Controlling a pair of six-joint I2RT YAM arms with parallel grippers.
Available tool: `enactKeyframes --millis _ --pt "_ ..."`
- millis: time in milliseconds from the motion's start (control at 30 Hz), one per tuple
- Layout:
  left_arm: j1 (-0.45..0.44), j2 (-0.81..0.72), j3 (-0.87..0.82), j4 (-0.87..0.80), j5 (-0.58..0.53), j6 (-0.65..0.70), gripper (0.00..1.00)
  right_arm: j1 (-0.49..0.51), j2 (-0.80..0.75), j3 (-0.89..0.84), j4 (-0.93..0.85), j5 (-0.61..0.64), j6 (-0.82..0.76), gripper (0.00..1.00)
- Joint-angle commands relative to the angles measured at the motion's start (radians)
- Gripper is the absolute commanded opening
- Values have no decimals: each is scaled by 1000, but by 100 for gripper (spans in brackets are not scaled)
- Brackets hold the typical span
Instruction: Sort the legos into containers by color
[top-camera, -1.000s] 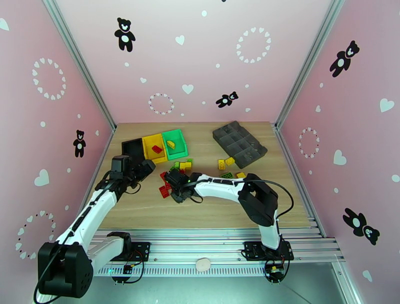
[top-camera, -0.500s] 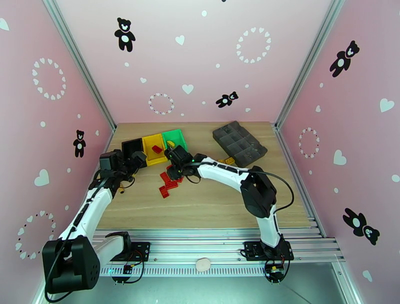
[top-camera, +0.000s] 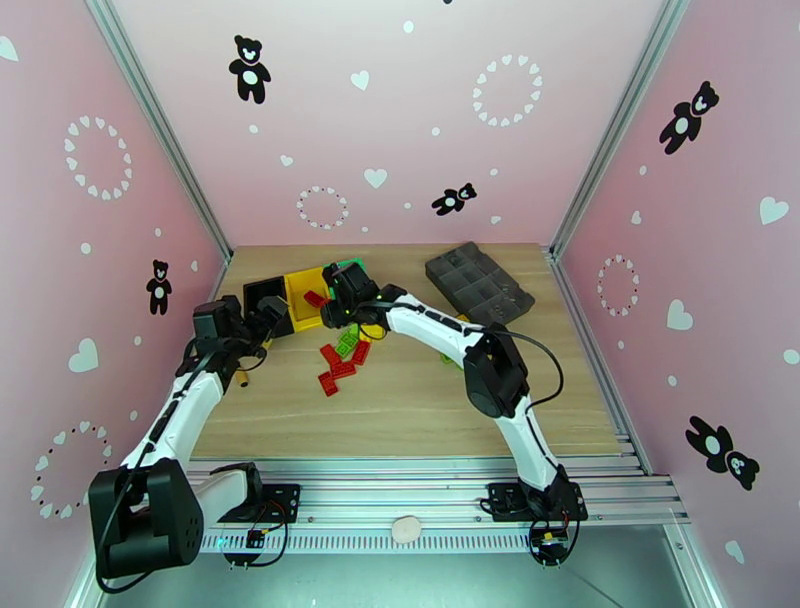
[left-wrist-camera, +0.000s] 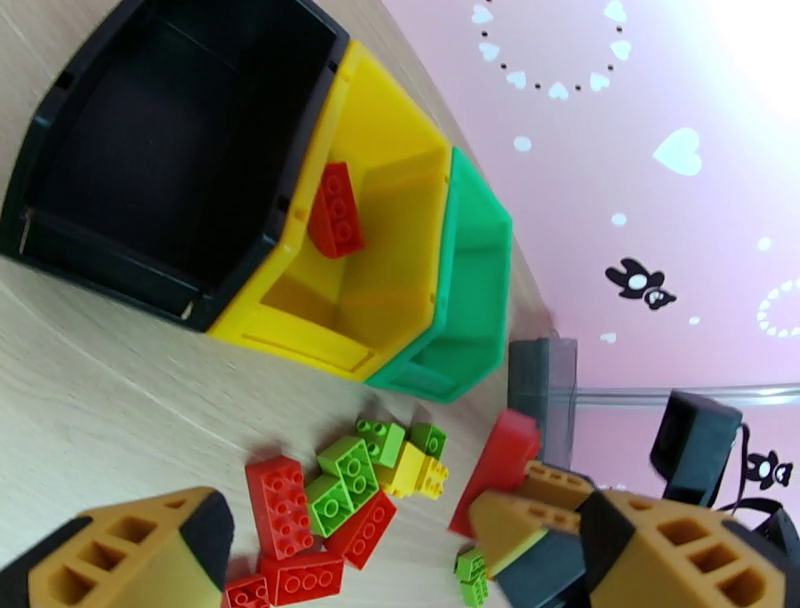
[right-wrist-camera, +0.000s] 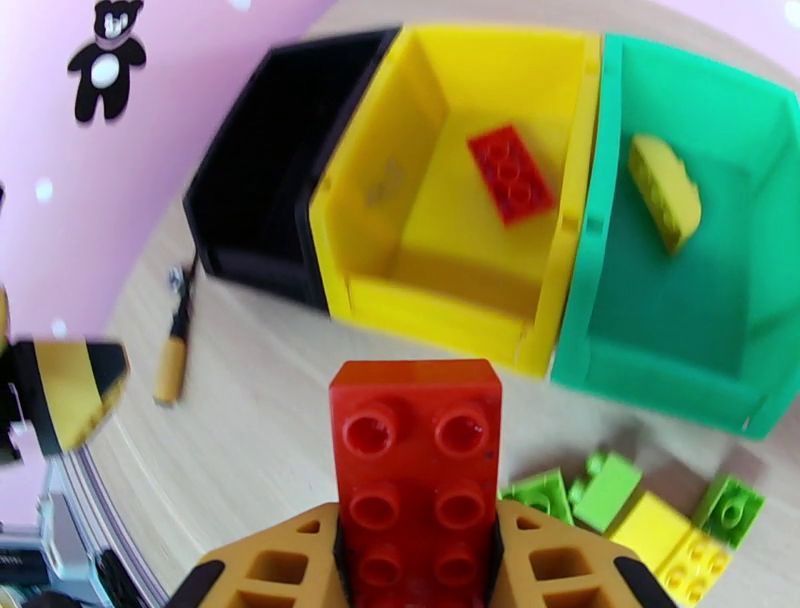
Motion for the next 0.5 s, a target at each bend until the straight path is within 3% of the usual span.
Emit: enactKeyframes --millis 0,300,467 --pt "30 -16 -27 35 38 -19 98 -5 72 98 3 -19 32 19" --pt "50 -24 -71 63 54 -28 98 -10 233 336 10 -10 38 19" --pt "50 -37 -96 69 53 -34 98 -10 288 408 35 18 39 27"
